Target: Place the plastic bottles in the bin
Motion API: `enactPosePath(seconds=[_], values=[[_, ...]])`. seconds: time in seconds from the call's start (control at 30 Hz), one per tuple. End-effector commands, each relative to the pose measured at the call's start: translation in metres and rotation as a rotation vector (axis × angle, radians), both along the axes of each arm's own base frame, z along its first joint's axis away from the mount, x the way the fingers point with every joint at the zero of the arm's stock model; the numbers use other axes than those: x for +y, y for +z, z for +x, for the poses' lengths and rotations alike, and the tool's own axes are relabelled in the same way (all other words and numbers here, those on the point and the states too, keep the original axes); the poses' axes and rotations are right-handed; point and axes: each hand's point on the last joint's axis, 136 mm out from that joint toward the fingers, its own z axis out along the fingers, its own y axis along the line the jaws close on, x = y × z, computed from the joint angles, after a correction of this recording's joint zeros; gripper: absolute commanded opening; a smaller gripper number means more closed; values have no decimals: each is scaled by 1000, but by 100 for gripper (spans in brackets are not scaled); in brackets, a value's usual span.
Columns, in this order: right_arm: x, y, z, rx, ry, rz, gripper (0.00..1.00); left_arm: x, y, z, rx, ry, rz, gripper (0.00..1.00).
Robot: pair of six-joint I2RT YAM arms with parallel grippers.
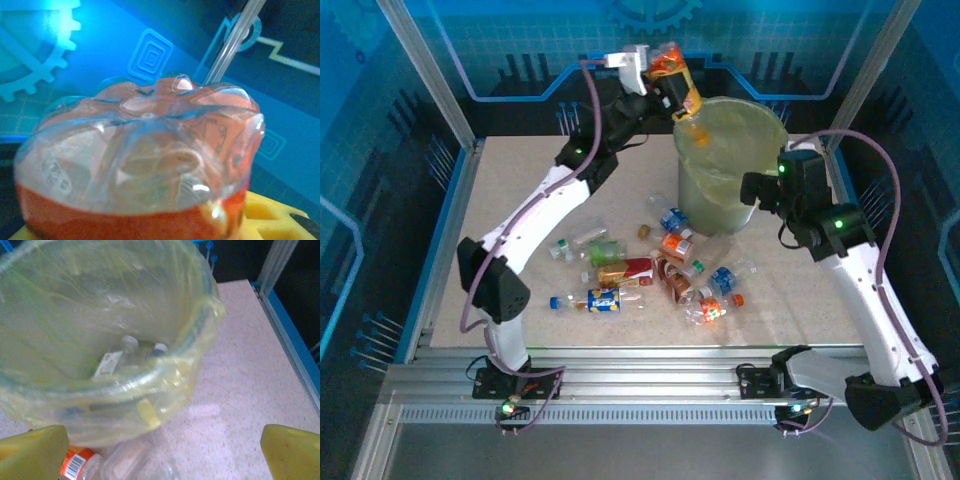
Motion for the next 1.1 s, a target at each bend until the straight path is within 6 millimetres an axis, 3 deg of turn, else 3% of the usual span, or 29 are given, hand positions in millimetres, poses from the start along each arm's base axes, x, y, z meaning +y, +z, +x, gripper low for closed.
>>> enactPosePath(seconds=[0.0, 0.2, 0.37, 0.67, 0.93, 1.07], values=[[-13, 0, -8, -50, -87, 49, 100, -18, 26, 0, -156, -26, 25, 31], [-18, -23, -25, 2, -119, 72, 100, -55, -2, 22, -180, -62, 94, 32], [-19, -41, -34, 35, -143, 109, 100, -71, -29, 33, -161, -94, 138, 32], [-21, -53, -44, 57, -166, 137, 100, -91, -85, 51, -114, -108, 261, 35], [-23, -62, -51, 83, -187, 154, 100, -102, -121, 58, -89, -121, 346, 37], [-24, -69, -54, 109, -200, 150, 100, -108, -133, 58, -82, -132, 377, 45]])
